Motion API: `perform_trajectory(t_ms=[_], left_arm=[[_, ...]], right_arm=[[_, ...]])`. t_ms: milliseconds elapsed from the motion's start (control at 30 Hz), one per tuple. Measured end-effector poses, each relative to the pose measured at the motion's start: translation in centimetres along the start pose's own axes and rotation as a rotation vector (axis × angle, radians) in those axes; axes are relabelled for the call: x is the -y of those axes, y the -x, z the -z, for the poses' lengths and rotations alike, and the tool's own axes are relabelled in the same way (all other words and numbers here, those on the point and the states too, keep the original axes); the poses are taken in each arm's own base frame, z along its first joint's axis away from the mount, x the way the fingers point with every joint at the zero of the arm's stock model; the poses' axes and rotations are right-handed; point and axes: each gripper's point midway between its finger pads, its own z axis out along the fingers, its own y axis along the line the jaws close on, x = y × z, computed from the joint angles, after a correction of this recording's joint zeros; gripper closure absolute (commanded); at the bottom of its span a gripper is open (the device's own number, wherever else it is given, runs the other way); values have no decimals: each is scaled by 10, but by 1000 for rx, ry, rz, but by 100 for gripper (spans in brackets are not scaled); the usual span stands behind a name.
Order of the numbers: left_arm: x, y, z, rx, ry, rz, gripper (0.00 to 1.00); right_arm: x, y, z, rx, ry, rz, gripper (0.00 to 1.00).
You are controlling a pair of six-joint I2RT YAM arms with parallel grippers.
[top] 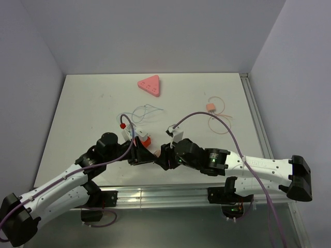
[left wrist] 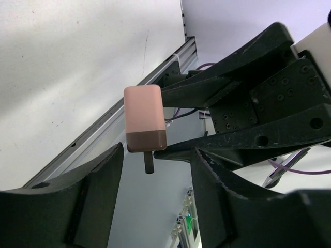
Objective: Insert the plug
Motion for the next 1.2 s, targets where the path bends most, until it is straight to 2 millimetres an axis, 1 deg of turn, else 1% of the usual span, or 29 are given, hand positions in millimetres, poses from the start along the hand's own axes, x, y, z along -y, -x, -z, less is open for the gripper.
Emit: perform_trajectory(t_ms=[67,200,333,400,433,500,567,600,667,700,733,767,800,833,900,933,1000,1033,1067,1100,1133,1200], left_arm=[[2,1,2,13,-1,3,36],[6,8,6,57,-11,-2,36],[8,11,6,76,-11,5,43],[7,11,6,76,-10,12,46],[7,11,6,76,-11,13,50],[6,10,6,75,-11,18,53],[8,10,6,76,-17,18,58],[9,11,6,77,-22,15,62],[10,11,6,77,-27,24,95],[11,11,6,78,-29,27,100],[12,11,6,75,-33,23,100],[12,10,6,72,-37,19,100],[12,9,6,67,-38,15,100],[13,8,6,62,-41,8,100],[15,4,7,38,-57,-14,100],[16,2,8,27,-64,-26,100],[20,-2,9,1,-88,-55,100],[22,-5,10,-12,-103,-70,100],[25,-7,11,-26,-121,-86,100],[29,-9,13,-40,-145,-106,100],[34,-12,15,-53,-168,-126,100],[44,-17,19,-79,-222,-162,100]], right_arm=[[-2,-1,0,-1,6,4,100],[-14,-4,2,-6,46,8,100],[-22,-2,6,5,78,7,100],[-25,-1,8,12,88,5,100],[-26,1,9,18,91,4,100],[-27,3,11,28,96,1,100],[-27,3,11,31,93,2,100],[-27,3,11,33,92,1,100],[-26,4,11,35,89,3,100],[-26,3,11,33,88,5,81],[-26,2,11,29,86,8,64],[-25,1,11,25,84,11,49],[-25,0,12,22,82,11,20],[-25,0,13,16,79,3,10],[-27,4,17,15,74,-5,5],[-28,6,21,16,80,-6,4],[-30,10,34,16,114,-14,0],[-32,11,41,16,135,-18,0],[-35,16,51,22,176,-30,2],[-40,20,62,27,230,-43,10],[-43,24,70,32,280,-57,15],[-41,31,80,43,344,-93,20]])
